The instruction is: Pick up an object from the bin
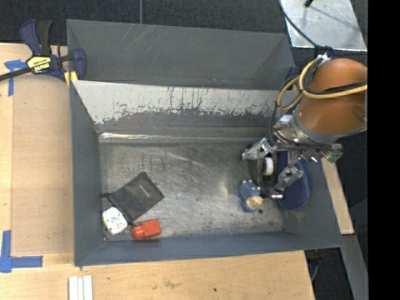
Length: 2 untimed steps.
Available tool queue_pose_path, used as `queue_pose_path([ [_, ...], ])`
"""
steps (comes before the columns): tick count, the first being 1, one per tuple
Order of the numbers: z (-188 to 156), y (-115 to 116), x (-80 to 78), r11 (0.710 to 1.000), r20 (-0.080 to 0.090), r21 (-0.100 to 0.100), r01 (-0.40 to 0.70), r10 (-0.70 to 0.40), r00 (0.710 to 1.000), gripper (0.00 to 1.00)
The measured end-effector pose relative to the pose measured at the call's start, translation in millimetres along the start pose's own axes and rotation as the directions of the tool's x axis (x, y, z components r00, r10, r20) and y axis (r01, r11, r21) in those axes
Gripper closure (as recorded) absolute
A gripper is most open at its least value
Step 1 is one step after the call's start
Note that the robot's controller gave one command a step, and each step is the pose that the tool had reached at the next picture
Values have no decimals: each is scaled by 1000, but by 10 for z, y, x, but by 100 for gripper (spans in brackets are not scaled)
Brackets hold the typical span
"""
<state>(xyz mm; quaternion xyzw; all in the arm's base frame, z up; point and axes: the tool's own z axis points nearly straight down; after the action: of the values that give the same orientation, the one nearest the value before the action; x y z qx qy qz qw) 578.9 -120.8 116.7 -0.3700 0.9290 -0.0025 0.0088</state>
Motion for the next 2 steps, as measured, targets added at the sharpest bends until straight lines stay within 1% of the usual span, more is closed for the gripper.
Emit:
queue_pose_path([
  [1,-175,116,-143,905,-5,-11,426,-426,905,0],
  [2,266,158,-215,647,3,-25,762,-762,647,0],
])
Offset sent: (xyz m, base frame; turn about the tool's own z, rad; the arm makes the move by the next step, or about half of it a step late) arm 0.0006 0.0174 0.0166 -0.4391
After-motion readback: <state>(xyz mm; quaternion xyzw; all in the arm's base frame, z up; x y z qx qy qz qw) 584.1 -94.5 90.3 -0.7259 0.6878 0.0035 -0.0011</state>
